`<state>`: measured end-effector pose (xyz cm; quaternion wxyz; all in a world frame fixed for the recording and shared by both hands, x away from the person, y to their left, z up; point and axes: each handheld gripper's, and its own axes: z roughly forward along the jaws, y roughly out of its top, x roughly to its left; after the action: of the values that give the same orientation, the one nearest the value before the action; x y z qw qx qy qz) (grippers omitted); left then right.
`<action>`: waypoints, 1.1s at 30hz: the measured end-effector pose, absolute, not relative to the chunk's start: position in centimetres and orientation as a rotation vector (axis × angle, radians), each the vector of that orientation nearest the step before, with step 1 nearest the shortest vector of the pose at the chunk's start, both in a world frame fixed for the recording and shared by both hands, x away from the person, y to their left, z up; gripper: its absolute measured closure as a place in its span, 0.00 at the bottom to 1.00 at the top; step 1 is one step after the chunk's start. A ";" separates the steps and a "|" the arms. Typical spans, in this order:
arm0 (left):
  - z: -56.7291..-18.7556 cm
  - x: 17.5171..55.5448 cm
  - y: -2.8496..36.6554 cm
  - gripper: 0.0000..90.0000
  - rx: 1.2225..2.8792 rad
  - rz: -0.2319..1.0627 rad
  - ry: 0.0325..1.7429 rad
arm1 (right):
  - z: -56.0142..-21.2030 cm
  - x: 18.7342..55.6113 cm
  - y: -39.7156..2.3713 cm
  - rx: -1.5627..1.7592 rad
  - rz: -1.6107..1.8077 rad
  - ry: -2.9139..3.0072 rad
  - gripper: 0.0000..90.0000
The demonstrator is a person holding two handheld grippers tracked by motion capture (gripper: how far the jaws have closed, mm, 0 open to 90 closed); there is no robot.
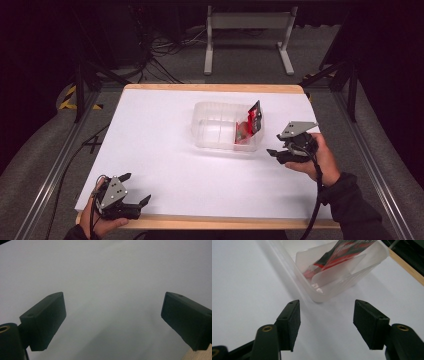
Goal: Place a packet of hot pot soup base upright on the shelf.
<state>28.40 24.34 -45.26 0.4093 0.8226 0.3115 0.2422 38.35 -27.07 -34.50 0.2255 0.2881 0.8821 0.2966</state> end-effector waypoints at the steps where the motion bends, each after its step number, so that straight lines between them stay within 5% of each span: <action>1: -45.3 28.4 24.3 0.07 2.072 0.611 0.784 | -34.6 38.2 -27.1 0.788 0.814 2.442 0.42; 33: -45.3 28.4 24.2 0.07 2.085 0.609 0.781 | -39.4 34.6 -31.8 0.822 0.813 2.399 0.26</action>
<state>28.37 24.24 -45.31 0.4048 0.8259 0.3096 0.2412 34.60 -31.84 -39.35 0.2369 0.2999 0.8751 0.2967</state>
